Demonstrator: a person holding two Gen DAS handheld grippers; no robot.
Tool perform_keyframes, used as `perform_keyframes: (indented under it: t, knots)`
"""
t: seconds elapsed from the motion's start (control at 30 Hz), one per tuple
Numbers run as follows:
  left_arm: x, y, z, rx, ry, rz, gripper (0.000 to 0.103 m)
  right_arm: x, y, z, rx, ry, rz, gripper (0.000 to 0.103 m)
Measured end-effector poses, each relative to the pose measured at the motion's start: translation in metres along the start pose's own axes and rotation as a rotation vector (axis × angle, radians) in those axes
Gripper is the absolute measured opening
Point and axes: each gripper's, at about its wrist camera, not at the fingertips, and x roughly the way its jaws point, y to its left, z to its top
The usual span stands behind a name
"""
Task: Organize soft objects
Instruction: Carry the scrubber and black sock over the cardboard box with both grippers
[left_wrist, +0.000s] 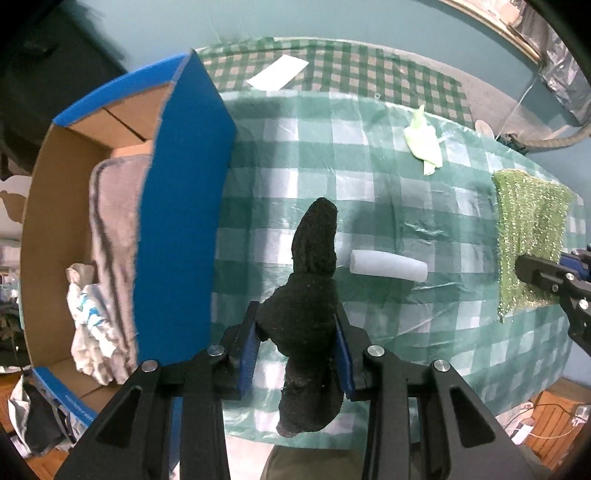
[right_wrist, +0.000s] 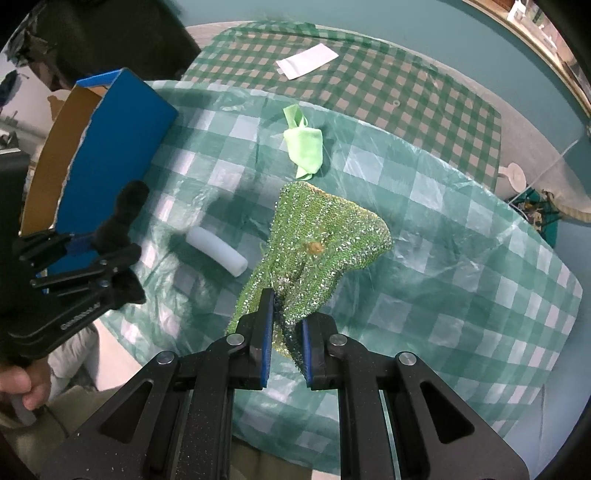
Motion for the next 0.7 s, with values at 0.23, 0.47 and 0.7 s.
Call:
perform_keyframes:
  t: [0.23, 0.47, 0.7]
  knots:
    - [-0.012, 0.024, -0.012, 0.0, -0.033, 0.016, 0.036, -0.02, 0.014, 0.001, -0.024, -0.015, 0.001, 0.012]
    - [-0.044, 0.046, -0.022, -0.022, -0.075, 0.006, 0.036, -0.038, 0.031, 0.005, -0.061, -0.03, 0.0, 0.012]
    - [-0.066, 0.064, -0.026, -0.061, -0.099, -0.008, 0.036, -0.053, 0.052, 0.011, -0.089, -0.045, 0.01, 0.012]
